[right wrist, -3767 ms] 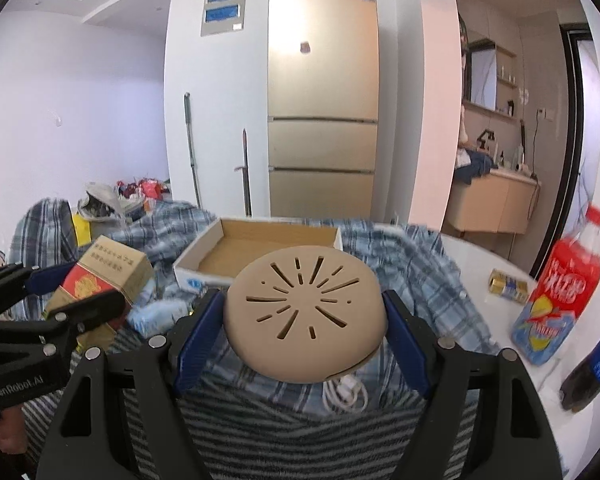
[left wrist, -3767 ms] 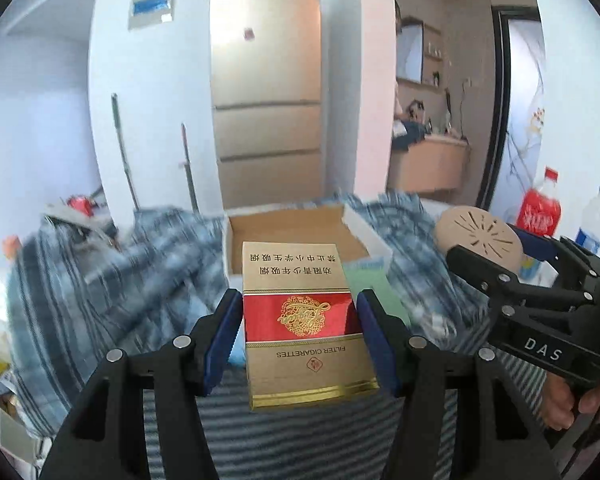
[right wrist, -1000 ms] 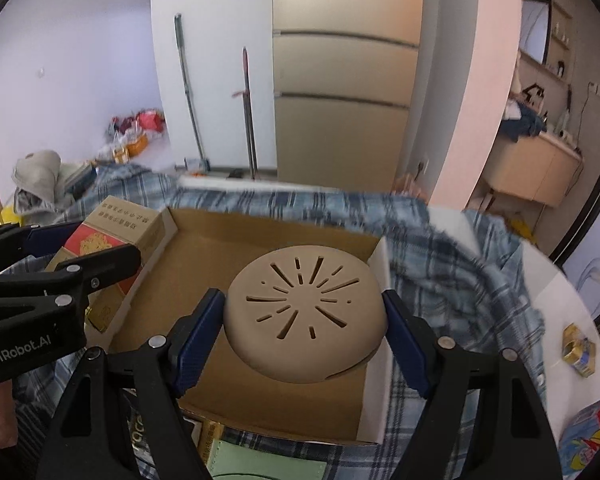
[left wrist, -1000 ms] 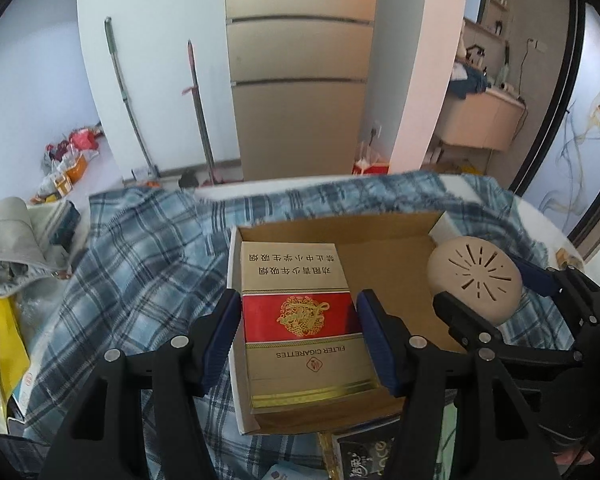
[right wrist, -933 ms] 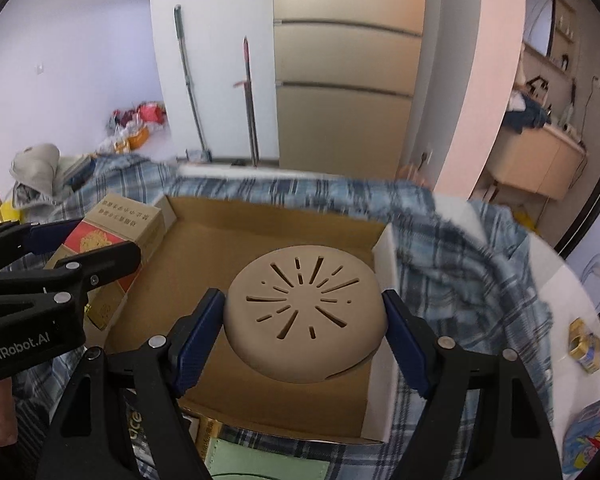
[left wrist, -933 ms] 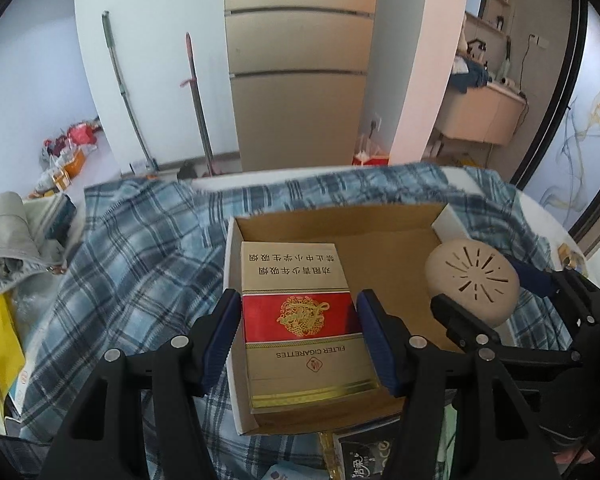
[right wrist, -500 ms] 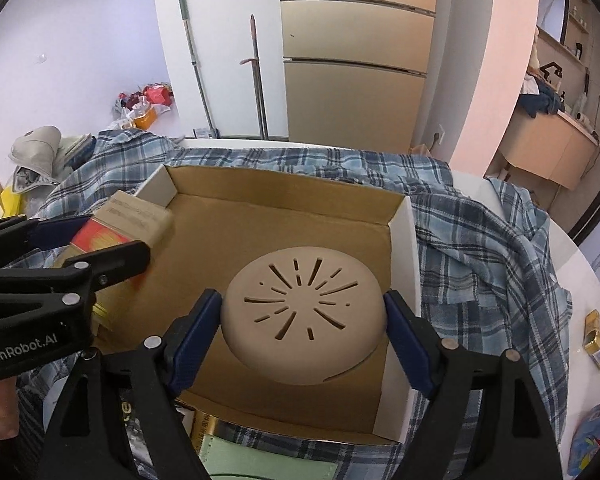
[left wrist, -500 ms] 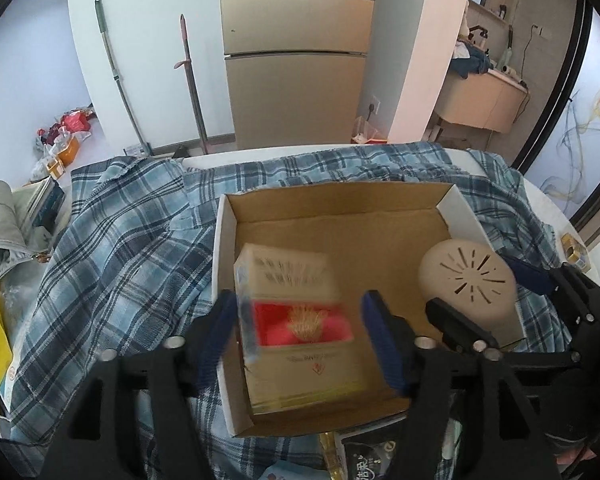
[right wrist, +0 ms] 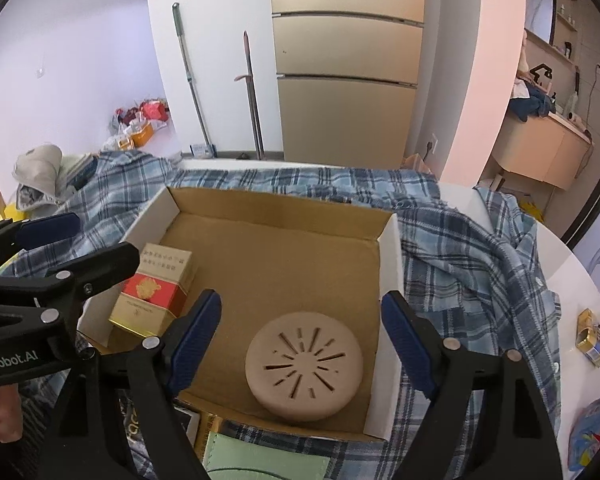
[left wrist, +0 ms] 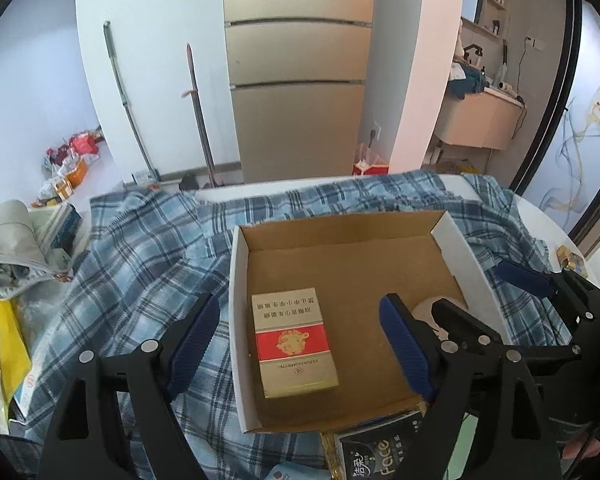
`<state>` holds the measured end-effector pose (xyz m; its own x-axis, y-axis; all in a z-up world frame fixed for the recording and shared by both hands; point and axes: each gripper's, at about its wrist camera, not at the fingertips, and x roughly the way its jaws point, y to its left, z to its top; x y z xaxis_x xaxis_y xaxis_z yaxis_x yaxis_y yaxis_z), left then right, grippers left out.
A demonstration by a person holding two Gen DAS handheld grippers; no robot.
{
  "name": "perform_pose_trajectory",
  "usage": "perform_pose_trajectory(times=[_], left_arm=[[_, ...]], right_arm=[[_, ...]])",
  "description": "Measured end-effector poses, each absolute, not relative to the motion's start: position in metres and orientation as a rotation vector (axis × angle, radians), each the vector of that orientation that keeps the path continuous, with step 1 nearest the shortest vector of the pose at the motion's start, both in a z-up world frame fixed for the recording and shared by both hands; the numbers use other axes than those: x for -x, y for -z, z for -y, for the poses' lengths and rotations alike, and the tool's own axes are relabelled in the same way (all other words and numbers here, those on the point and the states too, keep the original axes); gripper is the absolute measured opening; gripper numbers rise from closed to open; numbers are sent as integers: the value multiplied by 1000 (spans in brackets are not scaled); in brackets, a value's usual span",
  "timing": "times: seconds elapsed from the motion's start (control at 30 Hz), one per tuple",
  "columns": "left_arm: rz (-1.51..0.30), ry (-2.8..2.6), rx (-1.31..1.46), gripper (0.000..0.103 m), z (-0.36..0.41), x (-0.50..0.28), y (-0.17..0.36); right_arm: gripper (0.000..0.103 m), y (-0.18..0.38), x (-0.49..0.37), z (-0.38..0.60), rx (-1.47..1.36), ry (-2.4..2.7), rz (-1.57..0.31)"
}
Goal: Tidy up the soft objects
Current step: 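Lower the pack into the box with left while right releases disc inside, then move both tools back toward the remaining items beside the box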
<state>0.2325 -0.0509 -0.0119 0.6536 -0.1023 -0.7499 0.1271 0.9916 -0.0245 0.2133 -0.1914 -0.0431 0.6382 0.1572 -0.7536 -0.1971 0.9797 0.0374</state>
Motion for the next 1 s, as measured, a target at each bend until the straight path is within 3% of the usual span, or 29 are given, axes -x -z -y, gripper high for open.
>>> perform_pose_trajectory(times=[0.77,0.83,0.9,0.97,1.0], left_arm=[[-370,200,-21,86,50,-78,-111],[-326,192,-24,91,48,-63,-114],[-293,187,-24,91,46,-49,-115],[-275,193,-17,93,42,-39,-115],[-265,194,-16,100,41,-34,-114]], right_arm=[[85,-57,-98,212,2,-156,-570],[87,-61,-87,212,-4,-123,-544],[98,-64,-75,213,-12,-116,-506],[99,-65,-65,213,-14,-108,-478],[100,-64,-62,213,-11,-105,-468]])
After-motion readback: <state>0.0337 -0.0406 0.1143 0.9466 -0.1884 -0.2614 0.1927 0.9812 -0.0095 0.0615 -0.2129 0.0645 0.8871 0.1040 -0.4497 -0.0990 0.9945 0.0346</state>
